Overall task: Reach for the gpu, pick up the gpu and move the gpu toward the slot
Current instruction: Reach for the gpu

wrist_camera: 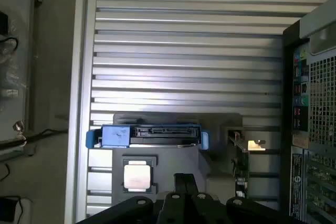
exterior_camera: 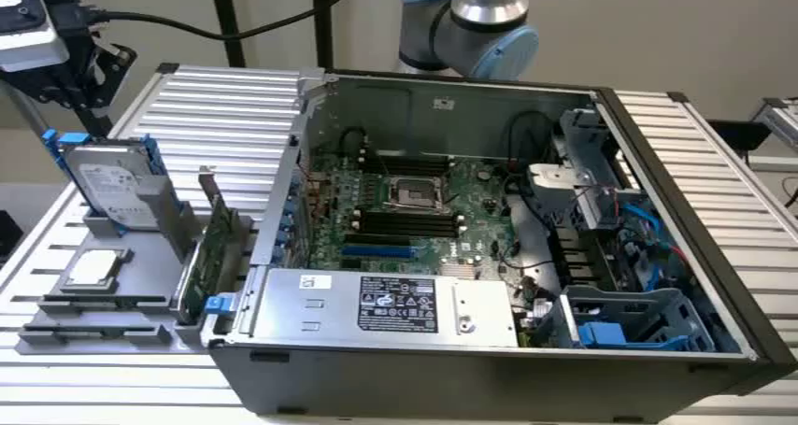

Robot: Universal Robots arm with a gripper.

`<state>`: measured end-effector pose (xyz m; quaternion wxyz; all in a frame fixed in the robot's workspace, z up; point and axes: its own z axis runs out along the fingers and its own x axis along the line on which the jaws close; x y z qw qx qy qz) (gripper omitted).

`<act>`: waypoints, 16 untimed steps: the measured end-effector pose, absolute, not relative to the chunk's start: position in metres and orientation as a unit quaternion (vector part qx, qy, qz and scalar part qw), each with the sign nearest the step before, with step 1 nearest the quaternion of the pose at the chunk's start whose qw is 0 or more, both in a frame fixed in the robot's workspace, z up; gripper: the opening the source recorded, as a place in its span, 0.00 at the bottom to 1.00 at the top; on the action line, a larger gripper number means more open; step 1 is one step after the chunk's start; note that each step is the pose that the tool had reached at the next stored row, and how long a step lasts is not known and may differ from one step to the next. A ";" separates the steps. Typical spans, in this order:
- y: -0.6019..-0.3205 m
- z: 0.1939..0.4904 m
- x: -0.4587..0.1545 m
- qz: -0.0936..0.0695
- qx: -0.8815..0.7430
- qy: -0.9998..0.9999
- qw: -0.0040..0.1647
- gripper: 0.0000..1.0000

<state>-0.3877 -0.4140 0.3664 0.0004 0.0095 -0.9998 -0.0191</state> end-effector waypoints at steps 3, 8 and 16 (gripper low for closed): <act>-0.414 0.366 -0.388 -0.019 0.010 -1.000 0.000 0.11; -0.414 0.366 -0.388 -0.019 0.010 -1.000 0.000 0.11; -0.421 0.365 -0.386 -0.019 0.010 -1.000 0.000 0.11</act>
